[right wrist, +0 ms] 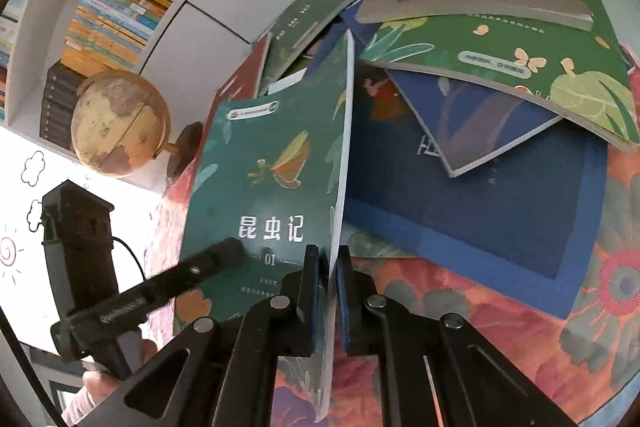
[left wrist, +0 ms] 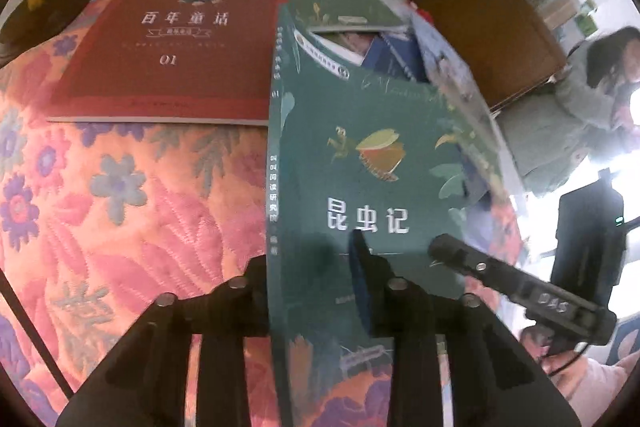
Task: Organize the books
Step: 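Carry the green book with the left gripper and set it on the quilt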
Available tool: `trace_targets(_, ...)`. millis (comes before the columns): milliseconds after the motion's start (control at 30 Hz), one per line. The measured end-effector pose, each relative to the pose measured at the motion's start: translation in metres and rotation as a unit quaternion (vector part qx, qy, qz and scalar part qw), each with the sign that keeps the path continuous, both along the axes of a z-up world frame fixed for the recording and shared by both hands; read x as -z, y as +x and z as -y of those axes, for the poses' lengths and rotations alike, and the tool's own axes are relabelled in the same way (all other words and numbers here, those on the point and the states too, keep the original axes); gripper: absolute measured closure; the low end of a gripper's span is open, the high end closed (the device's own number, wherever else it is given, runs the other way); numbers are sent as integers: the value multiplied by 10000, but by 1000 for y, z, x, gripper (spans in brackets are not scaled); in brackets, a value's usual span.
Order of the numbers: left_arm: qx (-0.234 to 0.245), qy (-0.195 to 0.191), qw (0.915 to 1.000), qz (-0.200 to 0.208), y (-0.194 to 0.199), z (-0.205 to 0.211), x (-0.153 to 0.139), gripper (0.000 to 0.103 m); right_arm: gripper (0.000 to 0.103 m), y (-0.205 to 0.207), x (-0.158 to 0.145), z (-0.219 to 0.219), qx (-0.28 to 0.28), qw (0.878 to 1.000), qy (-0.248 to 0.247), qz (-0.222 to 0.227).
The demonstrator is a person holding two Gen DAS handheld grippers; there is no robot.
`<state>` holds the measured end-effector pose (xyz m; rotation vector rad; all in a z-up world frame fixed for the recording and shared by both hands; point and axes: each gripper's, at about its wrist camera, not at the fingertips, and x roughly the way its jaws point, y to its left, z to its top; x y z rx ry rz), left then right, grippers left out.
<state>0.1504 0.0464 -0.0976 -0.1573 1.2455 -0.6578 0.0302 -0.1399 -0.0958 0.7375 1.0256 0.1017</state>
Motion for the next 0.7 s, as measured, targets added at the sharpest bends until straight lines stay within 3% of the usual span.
trace_targets(200, -203, 263, 9986, 421, -10, -4, -24, 85, 96, 1, -24, -9, -150, 9996, -113, 233)
trace_targets(333, -376, 155, 9982, 451, -17, -22, -41, 85, 96, 0, -43, -10, -200, 9988, 151, 426)
trace_targets(567, -569, 393, 9942, 817, -30, -44, -79, 84, 96, 8, -73, -39, -626, 9956, 54, 700)
trace_targets(700, -914, 594, 9885, 1049, -39, -68, -103, 82, 96, 15, -96, -66, -951, 9914, 11, 894)
